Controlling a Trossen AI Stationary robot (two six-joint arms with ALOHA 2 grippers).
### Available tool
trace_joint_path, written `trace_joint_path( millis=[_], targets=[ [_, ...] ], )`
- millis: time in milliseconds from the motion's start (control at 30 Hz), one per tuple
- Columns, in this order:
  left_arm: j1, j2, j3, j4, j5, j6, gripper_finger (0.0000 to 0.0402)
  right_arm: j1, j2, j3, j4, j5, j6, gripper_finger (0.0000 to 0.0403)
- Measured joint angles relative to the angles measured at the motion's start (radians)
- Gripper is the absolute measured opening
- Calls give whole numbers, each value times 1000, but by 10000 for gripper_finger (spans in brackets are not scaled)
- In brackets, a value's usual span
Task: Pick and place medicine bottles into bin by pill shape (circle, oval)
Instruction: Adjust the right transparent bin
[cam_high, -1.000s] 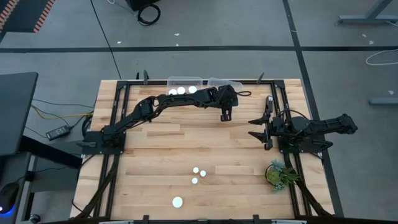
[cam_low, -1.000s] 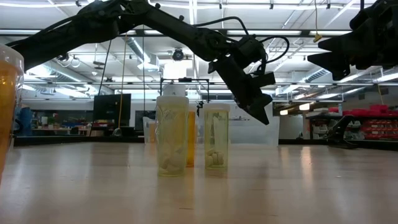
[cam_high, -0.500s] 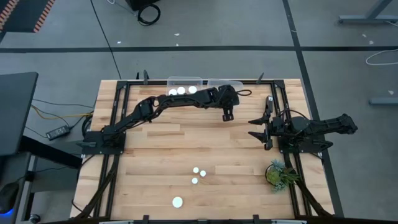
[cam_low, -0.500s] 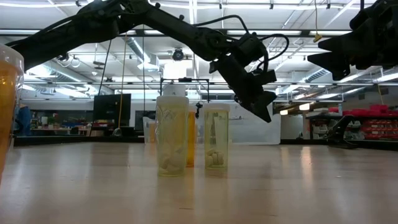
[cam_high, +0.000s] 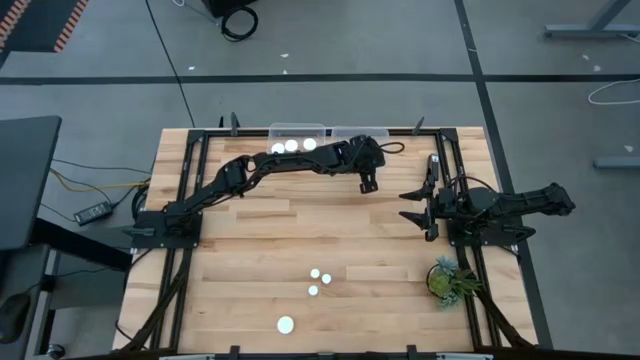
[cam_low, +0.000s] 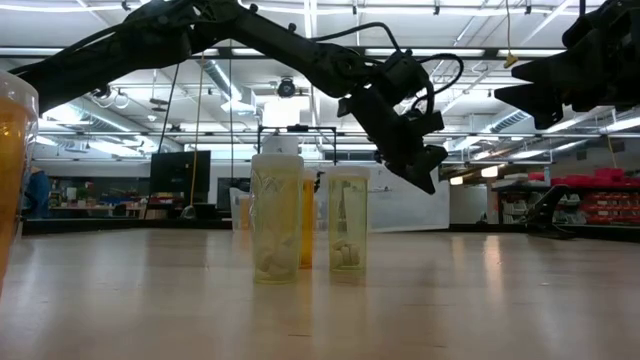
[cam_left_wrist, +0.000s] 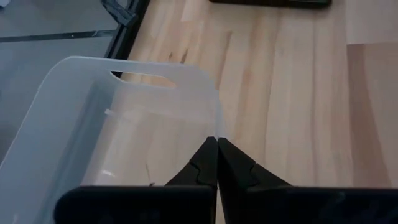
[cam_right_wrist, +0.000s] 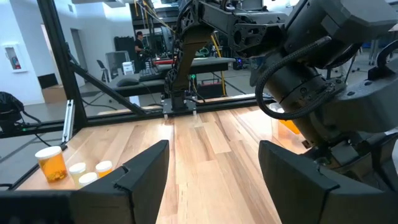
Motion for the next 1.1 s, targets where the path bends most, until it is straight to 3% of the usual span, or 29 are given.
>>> trace_joint_path(
  millis=[800,1100],
  targets=[
    [9,0,0,12,-64,-26,3,0,0,0,0,0,0,255],
    [11,0,0,12,-64,-34,31,0,0,0,0,0,0,255]
  ],
)
